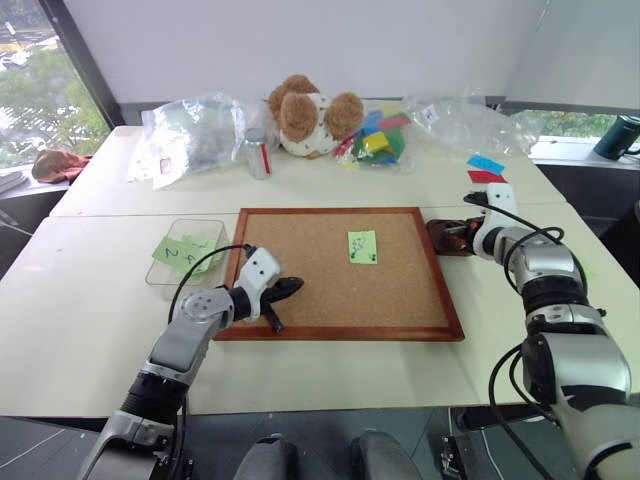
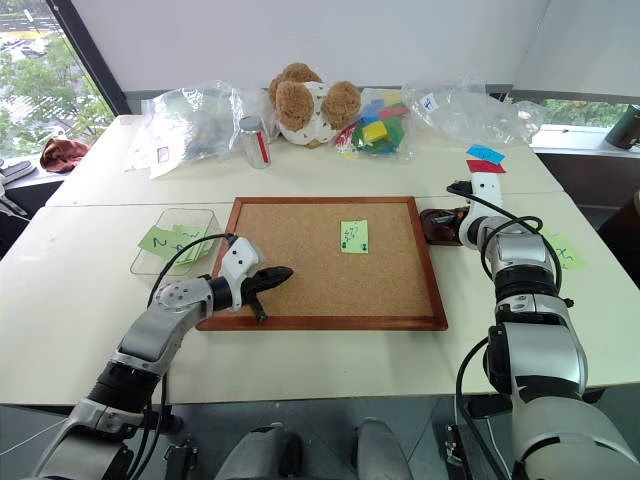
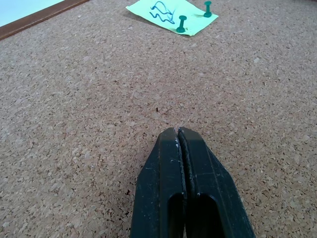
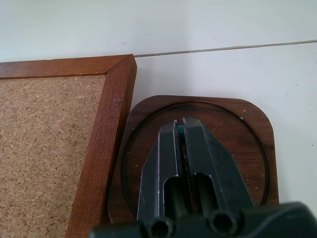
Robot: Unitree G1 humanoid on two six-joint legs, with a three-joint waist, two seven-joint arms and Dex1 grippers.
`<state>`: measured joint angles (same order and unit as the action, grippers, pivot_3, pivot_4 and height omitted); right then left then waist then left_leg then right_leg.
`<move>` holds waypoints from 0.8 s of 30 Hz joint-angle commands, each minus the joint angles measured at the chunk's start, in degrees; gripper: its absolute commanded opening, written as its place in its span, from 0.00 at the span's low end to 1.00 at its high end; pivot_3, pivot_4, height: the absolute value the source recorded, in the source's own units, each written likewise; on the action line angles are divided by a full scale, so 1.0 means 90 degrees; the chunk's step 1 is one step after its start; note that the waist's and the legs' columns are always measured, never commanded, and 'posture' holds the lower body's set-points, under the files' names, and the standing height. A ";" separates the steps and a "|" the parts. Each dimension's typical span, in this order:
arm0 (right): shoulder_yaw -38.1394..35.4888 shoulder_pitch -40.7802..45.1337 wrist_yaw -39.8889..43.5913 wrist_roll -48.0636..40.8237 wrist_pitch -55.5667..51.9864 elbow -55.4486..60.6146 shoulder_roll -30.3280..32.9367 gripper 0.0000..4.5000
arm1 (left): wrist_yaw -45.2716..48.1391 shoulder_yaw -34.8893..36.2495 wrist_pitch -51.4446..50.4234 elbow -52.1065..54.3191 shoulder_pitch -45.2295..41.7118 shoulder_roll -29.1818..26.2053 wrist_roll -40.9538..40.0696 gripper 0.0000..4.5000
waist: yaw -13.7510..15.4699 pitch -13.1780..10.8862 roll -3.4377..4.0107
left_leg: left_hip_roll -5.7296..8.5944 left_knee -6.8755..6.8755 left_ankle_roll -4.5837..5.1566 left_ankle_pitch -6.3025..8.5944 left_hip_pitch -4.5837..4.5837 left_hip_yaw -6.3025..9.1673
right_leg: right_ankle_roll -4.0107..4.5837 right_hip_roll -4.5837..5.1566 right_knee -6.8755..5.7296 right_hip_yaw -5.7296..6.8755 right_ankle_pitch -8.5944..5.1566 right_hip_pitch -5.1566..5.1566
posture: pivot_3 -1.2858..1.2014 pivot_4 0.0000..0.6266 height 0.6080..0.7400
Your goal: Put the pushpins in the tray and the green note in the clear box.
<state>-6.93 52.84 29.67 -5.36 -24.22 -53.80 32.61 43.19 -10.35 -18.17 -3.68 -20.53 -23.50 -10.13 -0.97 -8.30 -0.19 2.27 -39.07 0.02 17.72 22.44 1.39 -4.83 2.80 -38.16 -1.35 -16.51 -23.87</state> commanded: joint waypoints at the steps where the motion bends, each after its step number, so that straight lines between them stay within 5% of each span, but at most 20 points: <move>1: -0.0073 0.0200 0.0015 -0.0016 0.0083 0.0102 0.0117 0.30 | -0.0008 -0.0123 -0.0152 -0.0166 0.0209 -0.0052 0.0172 0.00 | -0.0001 0.0000 0.0000 | 0.0000 0.0001 0.0000 0.0000 0.0000 0.0000 | 0.0000 0.0000 0.0001 0.0000 0.0000 0.0000 | 0.52 0.24 1.00; 7: -0.0138 0.0166 0.0099 -0.0109 -0.0135 0.0526 0.0162 0.95 | 0.0015 -0.0136 -0.0126 -0.0202 0.0198 -0.0051 0.0175 0.00 | -0.0001 0.0000 0.0001 | 0.0000 0.0003 0.0000 0.0000 0.0000 0.0000 | 0.0000 0.0000 0.0003 -0.0001 0.0000 0.0000 | 0.52 0.24 1.00; 8: -0.0149 0.0142 0.0131 -0.0130 -0.0182 0.0631 0.0169 0.99 | 0.0016 -0.0141 -0.0118 -0.0210 0.0196 -0.0048 0.0179 0.00 | -0.0001 0.0000 0.0002 | 0.0000 0.0003 0.0000 0.0000 0.0000 0.0000 | 0.0000 0.0000 0.0003 0.0000 0.0000 0.0000 | 0.52 0.24 1.00; 24: 0.0491 -0.1033 0.0970 -0.0755 -0.2088 0.4744 -0.0144 0.99 | 0.0032 -0.0159 -0.0114 -0.0187 0.0210 -0.0039 0.0184 0.00 | 0.0011 0.0000 0.0004 | -0.0002 0.0007 0.0009 0.0006 0.0000 0.0002 | 0.0000 0.0001 0.0006 0.0000 0.0000 -0.0001 | 0.52 0.24 1.00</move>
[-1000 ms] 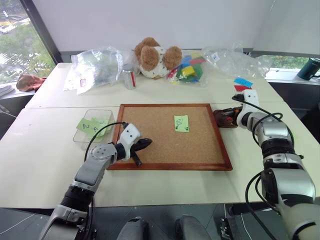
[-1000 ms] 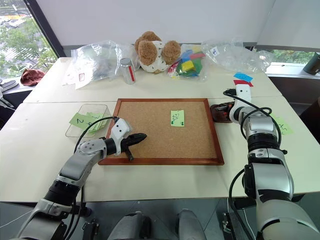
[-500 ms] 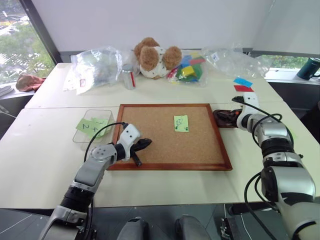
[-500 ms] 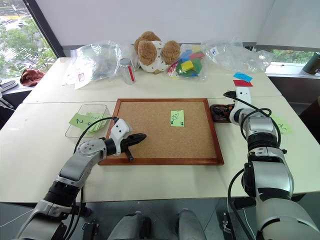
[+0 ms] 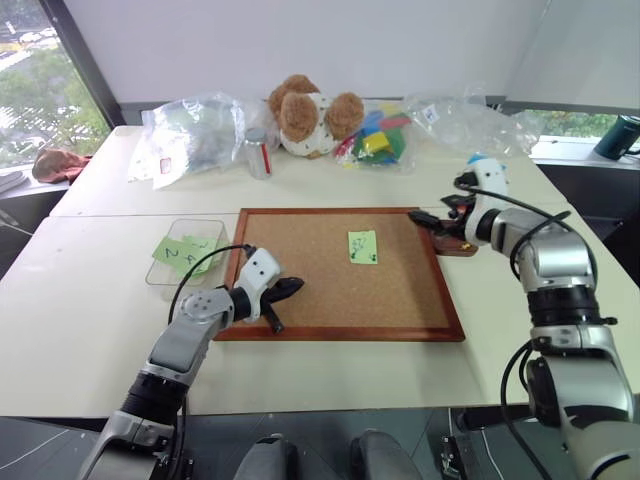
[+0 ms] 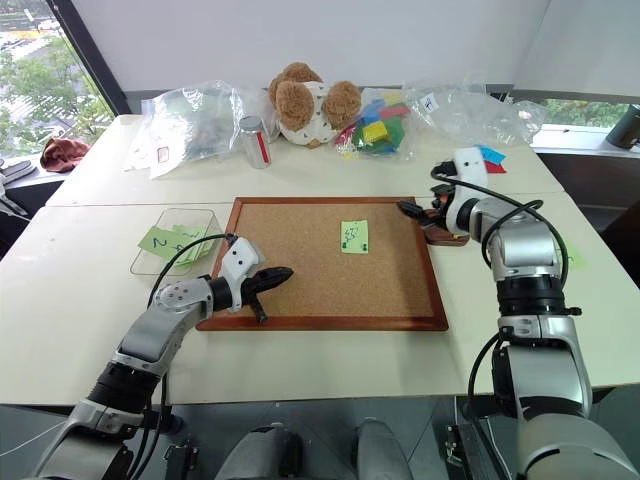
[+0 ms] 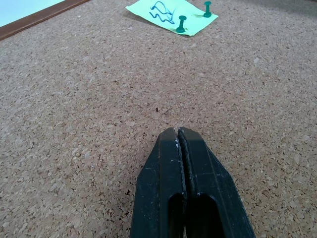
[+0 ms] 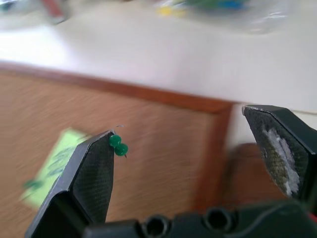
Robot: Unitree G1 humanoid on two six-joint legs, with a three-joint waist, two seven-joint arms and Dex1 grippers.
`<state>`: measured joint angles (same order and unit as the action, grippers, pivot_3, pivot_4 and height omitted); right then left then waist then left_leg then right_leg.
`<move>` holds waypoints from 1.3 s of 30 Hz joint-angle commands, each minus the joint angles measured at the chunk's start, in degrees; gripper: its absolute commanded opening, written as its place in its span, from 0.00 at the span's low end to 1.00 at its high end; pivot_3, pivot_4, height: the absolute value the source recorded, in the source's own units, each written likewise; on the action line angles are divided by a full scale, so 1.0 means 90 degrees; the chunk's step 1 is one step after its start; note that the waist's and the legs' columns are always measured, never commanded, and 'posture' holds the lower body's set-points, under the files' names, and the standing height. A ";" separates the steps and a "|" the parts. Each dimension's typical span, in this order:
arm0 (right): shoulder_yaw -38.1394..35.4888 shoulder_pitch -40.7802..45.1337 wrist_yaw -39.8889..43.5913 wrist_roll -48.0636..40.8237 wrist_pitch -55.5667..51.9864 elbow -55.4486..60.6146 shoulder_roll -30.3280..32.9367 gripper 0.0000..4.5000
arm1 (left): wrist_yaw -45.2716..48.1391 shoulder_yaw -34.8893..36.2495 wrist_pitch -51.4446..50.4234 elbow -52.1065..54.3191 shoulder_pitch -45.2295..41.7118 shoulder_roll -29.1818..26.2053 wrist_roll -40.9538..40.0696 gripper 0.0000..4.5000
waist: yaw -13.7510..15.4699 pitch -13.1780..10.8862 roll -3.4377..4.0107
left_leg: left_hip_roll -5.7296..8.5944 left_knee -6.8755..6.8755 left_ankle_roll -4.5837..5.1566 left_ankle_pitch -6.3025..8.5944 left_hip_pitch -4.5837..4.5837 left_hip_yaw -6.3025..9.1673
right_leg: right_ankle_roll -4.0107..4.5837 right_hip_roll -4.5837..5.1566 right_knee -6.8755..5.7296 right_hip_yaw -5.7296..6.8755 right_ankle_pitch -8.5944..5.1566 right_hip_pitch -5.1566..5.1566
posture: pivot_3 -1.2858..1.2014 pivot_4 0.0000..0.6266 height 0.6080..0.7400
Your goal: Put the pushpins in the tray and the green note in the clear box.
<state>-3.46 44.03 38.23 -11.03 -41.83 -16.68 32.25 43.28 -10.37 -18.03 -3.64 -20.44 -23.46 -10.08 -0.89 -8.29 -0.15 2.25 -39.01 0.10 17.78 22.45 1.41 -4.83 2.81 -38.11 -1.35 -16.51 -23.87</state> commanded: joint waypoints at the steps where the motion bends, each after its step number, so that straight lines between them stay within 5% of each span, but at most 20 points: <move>1: 0.0118 -0.0098 -0.0041 -0.0141 -0.0171 0.0678 -0.0171 0.99 | 0.0024 -0.0156 -0.0137 -0.0178 0.0206 -0.0046 0.0174 0.00 | 0.0001 0.0000 0.0000 | 0.0000 0.0000 0.0000 0.0000 0.0000 0.0000 | 0.0000 0.0000 0.0000 0.0000 0.0000 0.0000 | 0.52 0.24 1.00; 14: -0.0117 0.0067 -0.0262 0.0033 0.0320 -0.0230 0.0167 0.99 | 0.0023 -0.0182 -0.0159 -0.0094 0.0257 -0.0040 0.0179 0.00 | 0.0002 0.0000 0.0000 | 0.0000 0.0003 0.0002 0.0001 0.0000 0.0000 | 0.0001 0.0001 0.0006 0.0001 0.0000 0.0000 | 0.52 0.24 1.00; 39: 0.0756 0.0371 -0.0130 0.0793 0.2180 -0.2282 -0.0708 0.99 | -0.0009 -0.0140 -0.0219 0.0015 0.0333 -0.0081 0.0168 0.00 | -0.0023 0.0000 0.0001 | 0.0000 0.0003 0.0001 0.0001 -0.0001 -0.0001 | 0.0001 0.0000 0.0006 0.0002 0.0000 0.0000 | 0.52 0.24 1.00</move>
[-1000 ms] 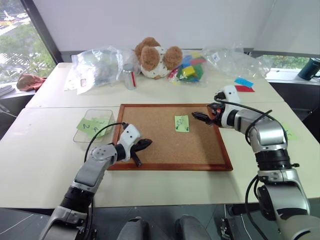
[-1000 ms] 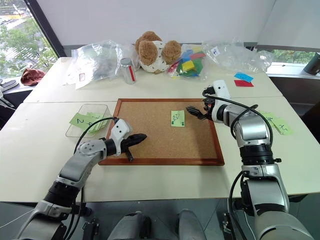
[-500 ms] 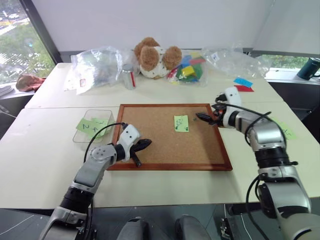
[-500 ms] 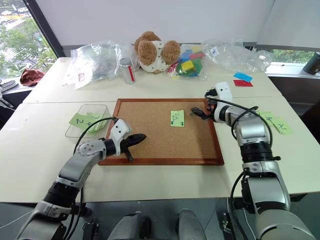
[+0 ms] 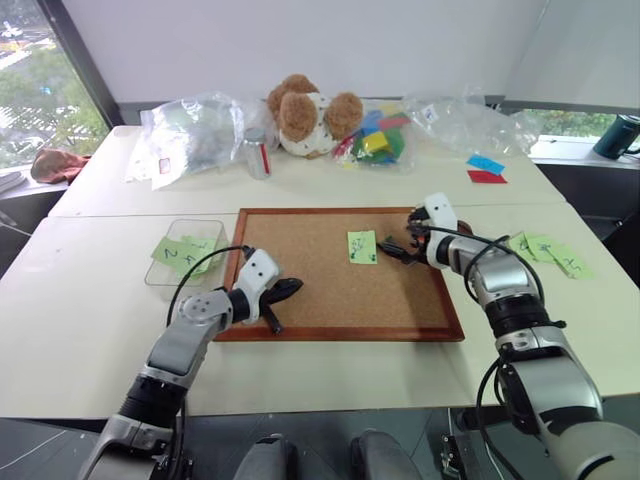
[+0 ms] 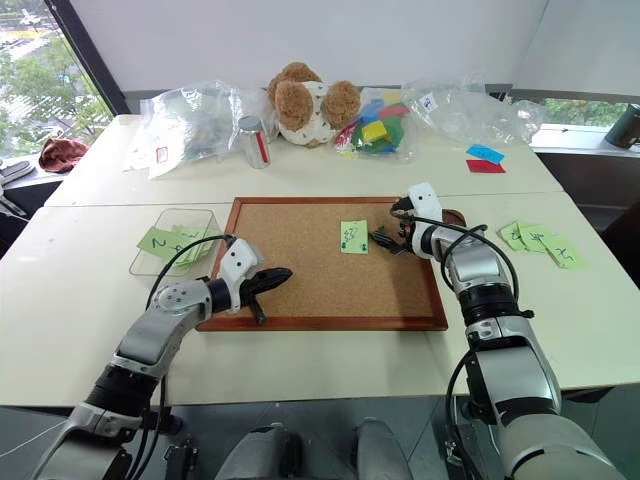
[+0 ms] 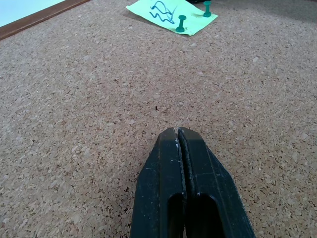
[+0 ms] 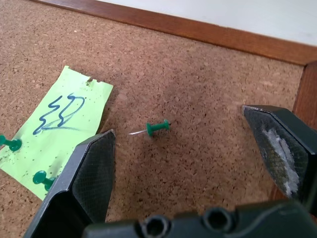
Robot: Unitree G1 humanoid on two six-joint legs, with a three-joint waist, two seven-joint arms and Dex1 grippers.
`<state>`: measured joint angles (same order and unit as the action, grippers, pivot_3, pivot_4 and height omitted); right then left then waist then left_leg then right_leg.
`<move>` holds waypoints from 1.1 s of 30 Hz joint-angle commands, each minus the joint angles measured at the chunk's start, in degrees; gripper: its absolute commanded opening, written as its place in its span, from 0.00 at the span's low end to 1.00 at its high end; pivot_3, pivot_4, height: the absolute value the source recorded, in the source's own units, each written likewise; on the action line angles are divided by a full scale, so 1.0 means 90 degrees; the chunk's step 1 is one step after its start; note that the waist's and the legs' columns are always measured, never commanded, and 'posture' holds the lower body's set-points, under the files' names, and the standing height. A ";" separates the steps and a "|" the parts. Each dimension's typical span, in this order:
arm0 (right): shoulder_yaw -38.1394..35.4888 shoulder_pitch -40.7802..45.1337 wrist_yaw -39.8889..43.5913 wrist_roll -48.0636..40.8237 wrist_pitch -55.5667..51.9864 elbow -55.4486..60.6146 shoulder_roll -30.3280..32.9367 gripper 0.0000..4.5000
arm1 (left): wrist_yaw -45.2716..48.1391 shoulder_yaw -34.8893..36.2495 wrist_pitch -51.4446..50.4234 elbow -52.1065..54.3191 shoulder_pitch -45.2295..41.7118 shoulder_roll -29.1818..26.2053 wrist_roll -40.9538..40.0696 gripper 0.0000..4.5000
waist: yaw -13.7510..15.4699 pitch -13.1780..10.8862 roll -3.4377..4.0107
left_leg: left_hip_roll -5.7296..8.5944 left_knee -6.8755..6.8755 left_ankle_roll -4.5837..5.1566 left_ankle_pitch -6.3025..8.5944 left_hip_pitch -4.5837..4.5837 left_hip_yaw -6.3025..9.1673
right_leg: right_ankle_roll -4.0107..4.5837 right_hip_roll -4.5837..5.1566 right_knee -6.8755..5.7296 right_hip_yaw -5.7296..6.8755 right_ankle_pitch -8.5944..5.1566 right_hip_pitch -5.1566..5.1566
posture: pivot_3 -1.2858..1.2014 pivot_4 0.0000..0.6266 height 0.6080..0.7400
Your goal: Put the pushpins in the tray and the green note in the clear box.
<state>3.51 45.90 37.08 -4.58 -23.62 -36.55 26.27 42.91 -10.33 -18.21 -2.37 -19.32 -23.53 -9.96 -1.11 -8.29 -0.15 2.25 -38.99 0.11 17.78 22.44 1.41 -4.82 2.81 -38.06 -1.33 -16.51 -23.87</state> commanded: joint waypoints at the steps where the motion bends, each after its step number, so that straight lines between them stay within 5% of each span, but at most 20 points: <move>1: -0.0016 0.0170 -0.0006 0.0086 0.0179 -0.0093 -0.0051 0.99 | 0.0032 -0.0144 -0.0202 -0.0120 0.0213 -0.0078 0.0152 0.00 | 0.0000 0.0000 0.0000 | 0.0000 0.0000 0.0000 0.0000 0.0000 0.0000 | 0.0000 0.0000 0.0000 0.0000 0.0000 0.0000 | 0.52 0.24 1.00; 5: -0.0010 0.0166 0.0014 0.0123 0.0227 -0.0108 -0.0075 0.80 | 0.0026 -0.0144 -0.0213 -0.0107 0.0221 -0.0082 0.0147 0.00 | 0.0000 0.0000 0.0000 | 0.0000 0.0000 0.0000 0.0000 -0.0001 0.0000 | 0.0000 0.0000 0.0000 0.0000 0.0000 0.0000 | 0.52 0.24 1.00; 11: -0.0030 0.0109 0.0063 0.0125 0.0122 0.0088 -0.0064 0.13 | 0.0029 -0.0136 -0.0225 -0.0096 0.0221 -0.0092 0.0140 0.00 | 0.0001 0.0001 0.0001 | 0.0000 0.0000 0.0000 0.0000 -0.0001 0.0000 | 0.0000 0.0000 0.0000 0.0000 0.0000 0.0000 | 0.52 0.24 1.00; 25: -0.0960 -0.0253 -0.0138 -0.0403 -0.1343 0.2335 0.0744 0.13 | 0.0065 -0.0145 -0.0231 -0.0105 0.0217 -0.0106 0.0137 0.00 | 0.0030 0.0001 0.0004 | 0.0000 0.0007 0.0003 0.0003 -0.0001 0.0001 | 0.0000 0.0002 0.0007 0.0000 0.0000 0.0001 | 0.52 0.24 1.00; 33: -0.1182 -0.0554 -0.0281 -0.0315 -0.1142 0.1740 0.1206 0.13 | 0.0106 -0.0192 -0.0174 -0.0228 0.0122 -0.0043 0.0164 0.00 | 0.0030 0.0001 0.0004 | 0.0000 0.0007 0.0005 0.0004 -0.0002 0.0000 | 0.0000 0.0004 0.0012 0.0000 0.0000 0.0008 | 0.52 0.24 1.00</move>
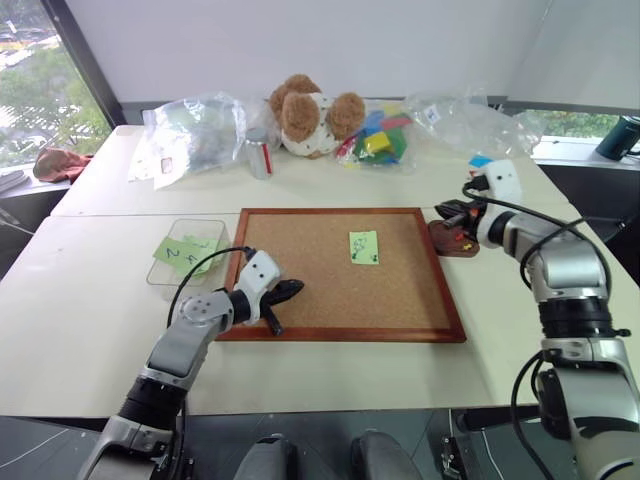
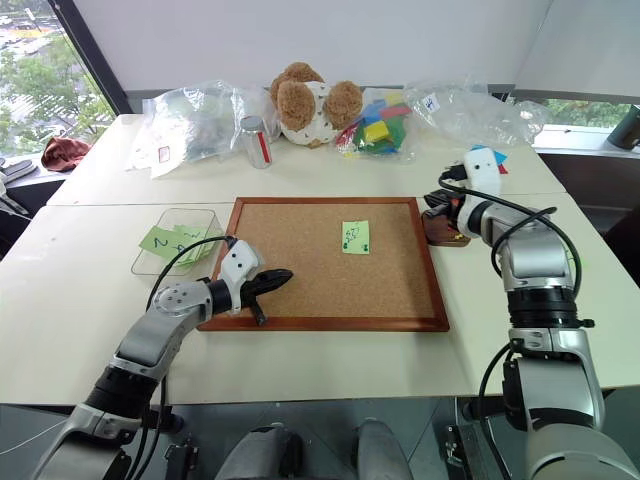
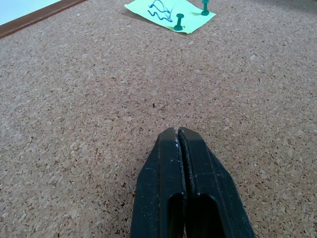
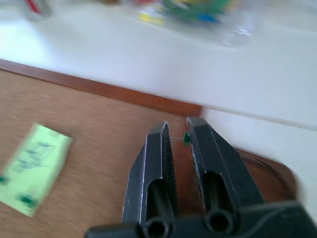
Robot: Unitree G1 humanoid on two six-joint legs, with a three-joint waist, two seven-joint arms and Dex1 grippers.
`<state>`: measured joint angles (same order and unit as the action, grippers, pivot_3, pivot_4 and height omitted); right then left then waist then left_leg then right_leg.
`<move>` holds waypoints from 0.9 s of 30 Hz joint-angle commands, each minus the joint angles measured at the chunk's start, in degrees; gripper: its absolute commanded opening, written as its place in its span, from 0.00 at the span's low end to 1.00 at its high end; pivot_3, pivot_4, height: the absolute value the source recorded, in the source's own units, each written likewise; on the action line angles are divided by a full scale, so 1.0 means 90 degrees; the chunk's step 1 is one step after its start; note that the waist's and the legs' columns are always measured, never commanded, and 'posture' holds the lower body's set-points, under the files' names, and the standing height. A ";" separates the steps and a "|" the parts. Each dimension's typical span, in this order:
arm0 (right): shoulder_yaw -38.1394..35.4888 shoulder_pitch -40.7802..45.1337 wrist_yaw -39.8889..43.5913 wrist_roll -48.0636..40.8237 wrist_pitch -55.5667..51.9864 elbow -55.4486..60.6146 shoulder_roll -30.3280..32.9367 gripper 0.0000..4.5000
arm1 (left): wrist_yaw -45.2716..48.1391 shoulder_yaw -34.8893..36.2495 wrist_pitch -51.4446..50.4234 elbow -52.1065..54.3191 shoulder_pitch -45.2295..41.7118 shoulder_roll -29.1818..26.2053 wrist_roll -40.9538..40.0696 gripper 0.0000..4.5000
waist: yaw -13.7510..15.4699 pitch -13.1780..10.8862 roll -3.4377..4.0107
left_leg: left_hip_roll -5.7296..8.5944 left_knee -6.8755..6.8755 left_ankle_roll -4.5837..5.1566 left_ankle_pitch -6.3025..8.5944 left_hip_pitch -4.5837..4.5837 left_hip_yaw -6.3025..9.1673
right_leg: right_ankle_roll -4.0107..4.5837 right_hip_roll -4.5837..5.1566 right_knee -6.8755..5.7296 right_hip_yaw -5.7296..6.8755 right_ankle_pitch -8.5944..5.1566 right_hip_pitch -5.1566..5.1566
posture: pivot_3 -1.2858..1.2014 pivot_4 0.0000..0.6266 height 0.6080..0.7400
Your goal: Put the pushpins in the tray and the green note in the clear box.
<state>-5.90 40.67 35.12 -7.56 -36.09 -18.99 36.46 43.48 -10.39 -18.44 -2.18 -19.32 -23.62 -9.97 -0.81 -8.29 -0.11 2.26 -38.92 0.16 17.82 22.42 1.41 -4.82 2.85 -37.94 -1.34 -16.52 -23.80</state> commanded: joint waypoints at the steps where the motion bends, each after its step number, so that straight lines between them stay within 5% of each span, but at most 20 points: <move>1: -0.0112 0.0032 -0.0084 0.0041 0.0357 -0.0419 0.0063 0.13 | 0.0055 -0.0188 -0.0143 -0.0258 0.0117 -0.0033 0.0168 0.00 | -0.0005 0.0000 0.0000 | 0.0000 0.0000 0.0000 0.0000 0.0000 0.0000 | 0.0000 0.0000 0.0000 0.0000 0.0000 0.0000 | 0.52 0.24 1.00; 6: -0.0042 0.0175 -0.0117 0.0075 0.0813 -0.1353 -0.0057 0.13 | 0.0088 -0.0198 -0.0121 -0.0299 0.0096 -0.0038 0.0179 0.00 | 0.0001 0.0000 0.0000 | 0.0000 -0.0001 0.0000 0.0000 -0.0002 0.0000 | 0.0000 0.0000 -0.0001 0.0001 0.0000 0.0004 | 0.52 0.24 1.00; 9: -0.0020 0.0256 -0.0132 0.0124 0.1028 -0.1783 -0.0075 0.29 | 0.0086 -0.0202 -0.0126 -0.0296 0.0095 -0.0036 0.0183 0.00 | 0.0001 0.0000 0.0000 | 0.0000 -0.0001 0.0000 0.0000 -0.0002 0.0000 | 0.0000 0.0000 0.0000 0.0001 0.0000 0.0004 | 0.52 0.24 1.00; 15: -0.0032 0.0356 -0.0114 0.0135 0.1182 -0.1919 -0.0014 0.96 | 0.0078 -0.0196 -0.0133 -0.0281 0.0116 -0.0038 0.0178 0.00 | 0.0001 0.0000 0.0001 | 0.0000 -0.0001 0.0000 0.0000 -0.0002 0.0000 | 0.0000 0.0000 -0.0001 0.0001 0.0000 0.0004 | 0.52 0.24 1.00; 27: -0.0132 0.0307 0.0205 -0.0158 0.0804 -0.1381 0.0055 0.98 | 0.0073 -0.0223 -0.0110 -0.0351 0.0043 0.0018 0.0188 0.00 | 0.0005 0.0000 0.0001 | 0.0000 -0.0003 0.0000 0.0000 -0.0002 0.0000 | 0.0000 0.0000 0.0000 0.0001 0.0000 0.0006 | 0.52 0.24 1.00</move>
<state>-6.03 42.72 35.24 -7.52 -28.27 -36.10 35.51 43.87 -10.57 -18.23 -3.14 -20.13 -23.38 -9.96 -0.76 -8.29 -0.10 2.26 -38.95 0.16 17.82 22.40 1.41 -4.82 2.85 -37.95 -1.32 -16.52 -23.74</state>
